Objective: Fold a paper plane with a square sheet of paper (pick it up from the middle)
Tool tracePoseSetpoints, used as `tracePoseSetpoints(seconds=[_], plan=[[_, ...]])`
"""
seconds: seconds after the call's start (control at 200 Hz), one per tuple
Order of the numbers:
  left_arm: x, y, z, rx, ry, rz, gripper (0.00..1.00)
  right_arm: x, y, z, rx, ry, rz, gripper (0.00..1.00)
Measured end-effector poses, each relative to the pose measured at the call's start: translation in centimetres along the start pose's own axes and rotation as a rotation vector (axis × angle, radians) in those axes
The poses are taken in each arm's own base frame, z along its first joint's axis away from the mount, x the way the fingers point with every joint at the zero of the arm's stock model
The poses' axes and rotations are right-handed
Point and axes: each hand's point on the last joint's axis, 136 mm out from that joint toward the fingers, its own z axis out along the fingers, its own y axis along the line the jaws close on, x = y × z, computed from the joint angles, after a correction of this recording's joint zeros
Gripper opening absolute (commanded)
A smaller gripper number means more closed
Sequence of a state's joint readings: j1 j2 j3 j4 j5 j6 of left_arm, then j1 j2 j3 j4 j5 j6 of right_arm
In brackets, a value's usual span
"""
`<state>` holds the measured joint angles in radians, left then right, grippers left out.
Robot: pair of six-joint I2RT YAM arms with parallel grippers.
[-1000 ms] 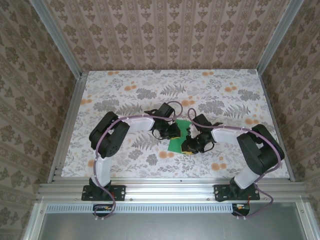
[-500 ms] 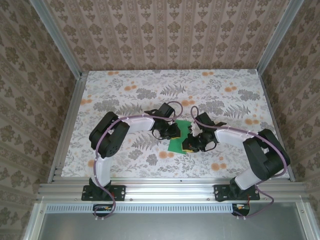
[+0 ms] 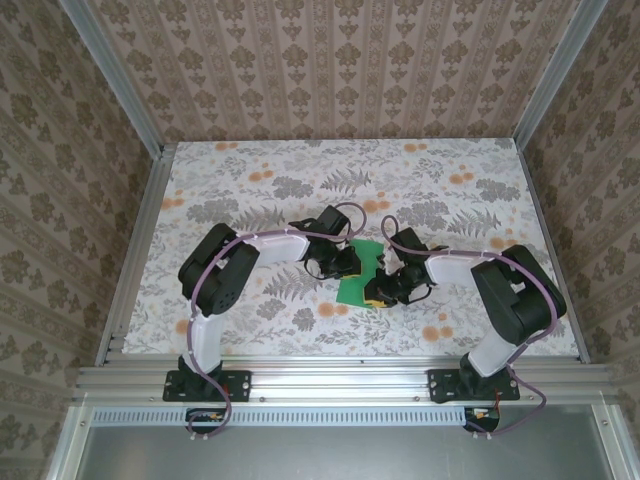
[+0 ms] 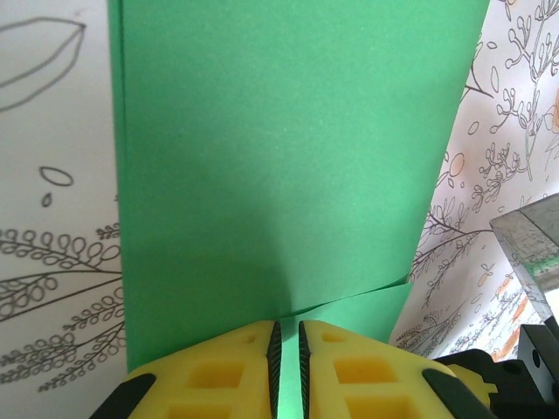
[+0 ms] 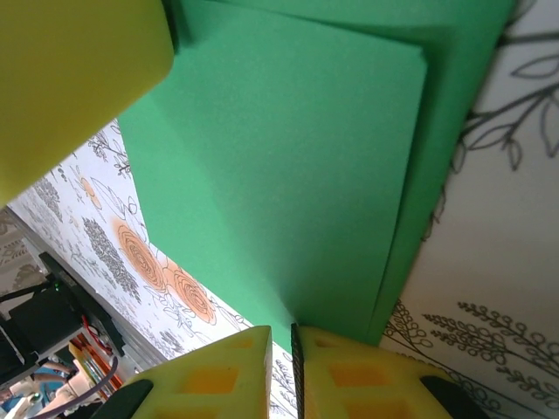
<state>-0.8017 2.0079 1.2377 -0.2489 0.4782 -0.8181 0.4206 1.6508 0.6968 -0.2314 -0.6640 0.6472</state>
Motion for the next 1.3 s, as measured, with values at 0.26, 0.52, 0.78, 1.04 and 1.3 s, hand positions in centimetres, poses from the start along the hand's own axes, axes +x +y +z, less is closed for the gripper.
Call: tracePoseSetpoints(seconds=[0.26, 0.52, 0.78, 1.04, 1.3], plan=[[0.1, 0.0, 0.0, -0.003, 0.000, 0.004, 0.17, -0.2, 1.3, -1.0, -0.044, -0.033, 0.019, 0.18], [0.1, 0.0, 0.0, -0.004, 0.001, 0.003, 0.17, -2.4, 3.9, -1.7, -0.082, -0.074, 0.014, 0.18], [0.1, 0.0, 0.0, -0.005, 0.002, 0.003, 0.17, -2.2, 1.5, 0.6, -0.002, -0.023, 0.061, 0.19], [0.1, 0.0, 0.0, -0.006, 0.003, 0.003, 0.17, -2.2, 1.4, 0.1, 0.019, -0.038, 0.038, 0.19], [0.1, 0.0, 0.0, -0.006, 0.003, 0.003, 0.17, -0.4, 0.0, -0.5, 0.051, -0.067, 0.034, 0.18]])
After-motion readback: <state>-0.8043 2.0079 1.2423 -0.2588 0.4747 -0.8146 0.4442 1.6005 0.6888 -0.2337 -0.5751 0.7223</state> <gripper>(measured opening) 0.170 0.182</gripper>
